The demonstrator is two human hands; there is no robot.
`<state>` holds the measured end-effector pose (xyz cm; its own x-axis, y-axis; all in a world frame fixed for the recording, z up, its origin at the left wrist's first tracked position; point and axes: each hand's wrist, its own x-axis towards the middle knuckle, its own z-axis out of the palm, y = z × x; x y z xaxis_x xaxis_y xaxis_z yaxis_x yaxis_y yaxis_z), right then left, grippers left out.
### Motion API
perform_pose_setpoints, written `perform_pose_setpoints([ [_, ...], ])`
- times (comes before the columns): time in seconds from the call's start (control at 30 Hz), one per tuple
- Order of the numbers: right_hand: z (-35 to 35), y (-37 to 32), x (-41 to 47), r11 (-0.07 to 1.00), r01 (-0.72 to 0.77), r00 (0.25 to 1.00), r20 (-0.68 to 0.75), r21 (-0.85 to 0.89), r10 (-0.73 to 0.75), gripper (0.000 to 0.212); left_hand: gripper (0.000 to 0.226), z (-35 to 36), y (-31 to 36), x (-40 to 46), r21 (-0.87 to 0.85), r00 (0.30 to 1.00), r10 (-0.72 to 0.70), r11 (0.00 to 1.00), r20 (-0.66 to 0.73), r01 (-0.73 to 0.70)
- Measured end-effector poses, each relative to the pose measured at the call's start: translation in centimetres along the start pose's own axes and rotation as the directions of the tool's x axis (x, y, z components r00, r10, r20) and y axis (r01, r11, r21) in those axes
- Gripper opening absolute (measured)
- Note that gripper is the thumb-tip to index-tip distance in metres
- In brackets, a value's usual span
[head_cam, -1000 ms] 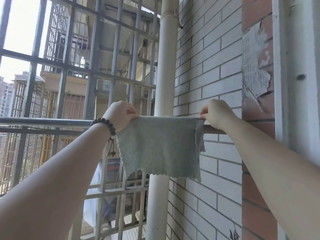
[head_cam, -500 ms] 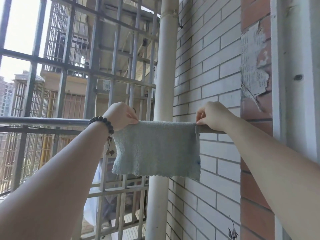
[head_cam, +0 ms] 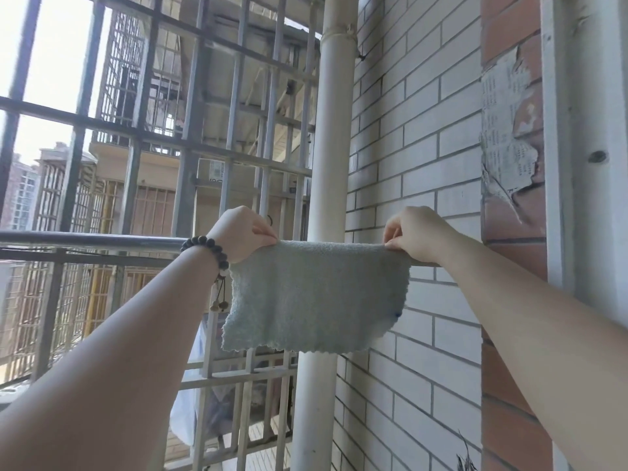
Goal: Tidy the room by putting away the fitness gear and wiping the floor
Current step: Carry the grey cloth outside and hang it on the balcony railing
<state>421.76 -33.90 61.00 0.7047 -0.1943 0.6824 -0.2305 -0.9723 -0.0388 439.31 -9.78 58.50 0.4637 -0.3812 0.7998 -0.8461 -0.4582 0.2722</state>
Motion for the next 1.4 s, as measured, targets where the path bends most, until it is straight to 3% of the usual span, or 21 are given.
perform_pose_setpoints([
  [0.2,0.9,0.3,1.1,0.999,-0.052,0.994,-0.094,0.014,0.053,0.012,0.012,0.6,0.1,1.3,0.075,0.999,-0.014,0.997,-0.03,0.016],
  [0.3,1.2,0.4,1.0,0.994,-0.105,0.977,-0.182,0.036,0.109,0.013,0.024,0.7,-0.2,1.2,0.141,0.985,-0.021,0.989,-0.172,0.046],
  [0.4,1.0,-0.1,-1.0,0.977,-0.058,0.904,-0.403,0.207,0.14,0.019,0.015,0.3,-0.2,-1.3,-0.128,0.876,-0.122,0.989,-0.466,0.07],
  [0.47,1.4,-0.4,-3.1,0.94,-0.07,0.839,-0.49,0.333,0.236,0.025,0.006,0.5,-0.6,-3.8,-0.361,0.798,-0.29,0.927,-0.528,0.098],
  [0.57,3.4,-0.6,-6.5,0.84,-0.169,0.792,-0.437,0.515,0.427,0.031,0.01,2.0,-1.5,-7.8,-0.572,0.733,-0.505,0.797,-0.455,0.193],
  [0.63,5.1,-0.8,-8.3,0.733,-0.235,0.786,-0.319,0.639,0.53,0.031,0.01,3.3,-2.3,-9.7,-0.659,0.761,-0.575,0.702,-0.299,0.272],
  [0.67,6.0,-0.8,-8.8,0.67,-0.253,0.792,-0.248,0.698,0.558,0.032,0.02,4.1,-2.9,-10.2,-0.721,0.797,-0.581,0.622,-0.165,0.304],
  [0.73,7.8,-0.8,-9.3,0.508,-0.286,0.822,-0.064,0.812,0.567,0.035,0.044,5.4,-3.7,-10.9,-0.859,0.839,-0.53,0.365,0.126,0.36],
  [0.77,8.6,-0.8,-9.3,0.418,-0.305,0.836,0.031,0.856,0.548,0.036,0.052,5.9,-3.9,-11.0,-0.89,0.842,-0.492,0.252,0.22,0.38],
  [0.83,9.9,-0.7,-9.0,0.237,-0.321,0.86,0.177,0.917,0.479,0.039,0.06,6.4,-3.9,-11.1,-0.906,0.831,-0.474,0.141,0.291,0.398],
  [0.9,10.9,-0.5,-8.6,0.091,-0.302,0.881,0.241,0.949,0.408,0.05,0.061,6.4,-3.6,-11.1,-0.91,0.814,-0.493,0.099,0.307,0.403],
  [1.0,11.9,0.1,-8.2,-0.008,-0.282,0.888,0.264,0.96,0.376,0.052,0.065,6.5,-4.0,-11.3,-0.914,0.791,-0.522,0.048,0.32,0.402],
  [1.23,12.6,0.4,-8.8,-0.061,-0.156,0.917,0.168,0.986,0.361,0.037,0.062,7.0,-5.5,-12.7,-0.915,0.79,-0.544,0.092,0.283,0.392],
  [1.4,12.5,0.5,-9.7,-0.101,-0.123,0.931,0.15,0.987,0.333,0.051,0.048,7.0,-5.5,-12.9,-0.915,0.805,-0.543,0.153,0.237,0.372],
])
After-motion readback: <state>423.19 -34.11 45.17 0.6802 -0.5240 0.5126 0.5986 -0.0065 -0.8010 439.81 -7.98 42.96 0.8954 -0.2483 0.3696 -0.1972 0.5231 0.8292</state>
